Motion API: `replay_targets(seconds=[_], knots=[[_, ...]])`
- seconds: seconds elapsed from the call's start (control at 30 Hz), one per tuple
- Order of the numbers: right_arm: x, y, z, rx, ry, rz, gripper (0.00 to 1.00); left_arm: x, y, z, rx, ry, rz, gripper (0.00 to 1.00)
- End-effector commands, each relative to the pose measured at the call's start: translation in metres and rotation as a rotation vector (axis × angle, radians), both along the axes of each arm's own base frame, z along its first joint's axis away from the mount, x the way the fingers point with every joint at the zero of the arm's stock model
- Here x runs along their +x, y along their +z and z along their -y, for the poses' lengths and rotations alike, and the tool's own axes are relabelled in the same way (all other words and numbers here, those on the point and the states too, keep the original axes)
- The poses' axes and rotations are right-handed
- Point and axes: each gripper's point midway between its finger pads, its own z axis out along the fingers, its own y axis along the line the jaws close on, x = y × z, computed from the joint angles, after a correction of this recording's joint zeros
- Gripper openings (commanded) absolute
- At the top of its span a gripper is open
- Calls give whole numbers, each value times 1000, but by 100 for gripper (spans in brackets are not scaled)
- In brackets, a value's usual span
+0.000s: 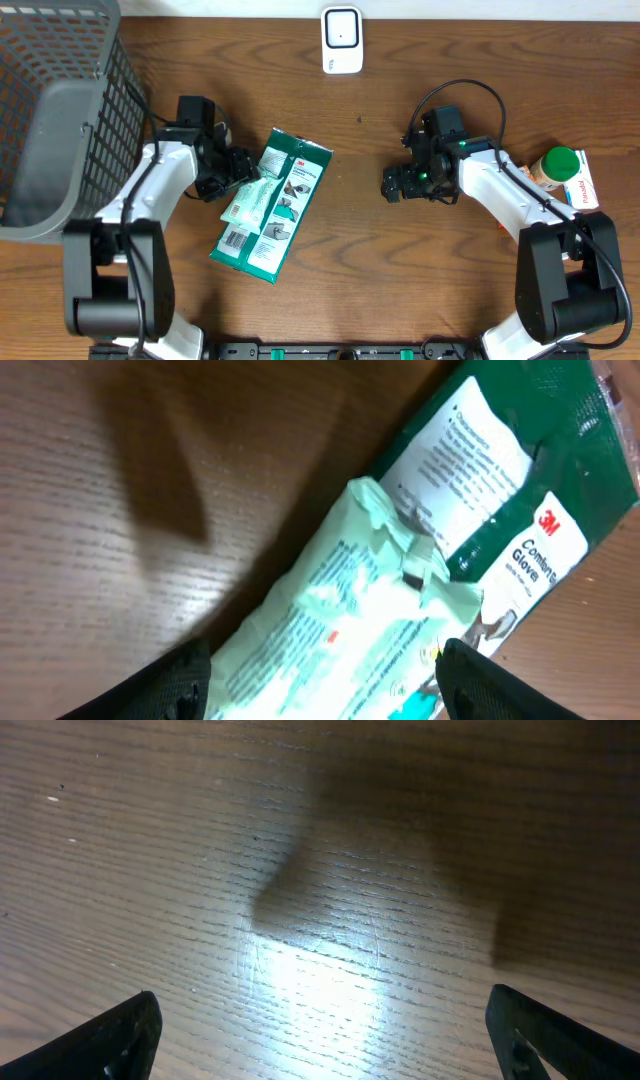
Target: Scan the item barcode
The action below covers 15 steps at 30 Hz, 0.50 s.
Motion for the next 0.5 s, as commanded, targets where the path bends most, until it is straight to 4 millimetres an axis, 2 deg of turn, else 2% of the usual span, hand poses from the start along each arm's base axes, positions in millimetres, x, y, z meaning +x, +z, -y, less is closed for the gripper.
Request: replay_targets(seconds=[0.0, 0.2, 0.37, 0.47], knots=[[5, 8, -5, 9, 17, 27, 99, -12, -8, -15, 91, 15, -41, 74], [5, 8, -5, 10, 17, 28, 99, -19, -21, -54, 311, 73, -57, 74], [5, 8, -5, 10, 17, 28, 99, -19, -24, -56, 319, 85, -55, 74], [5, 8, -5, 10, 17, 28, 99, -22, -25, -54, 311, 82, -67, 67]])
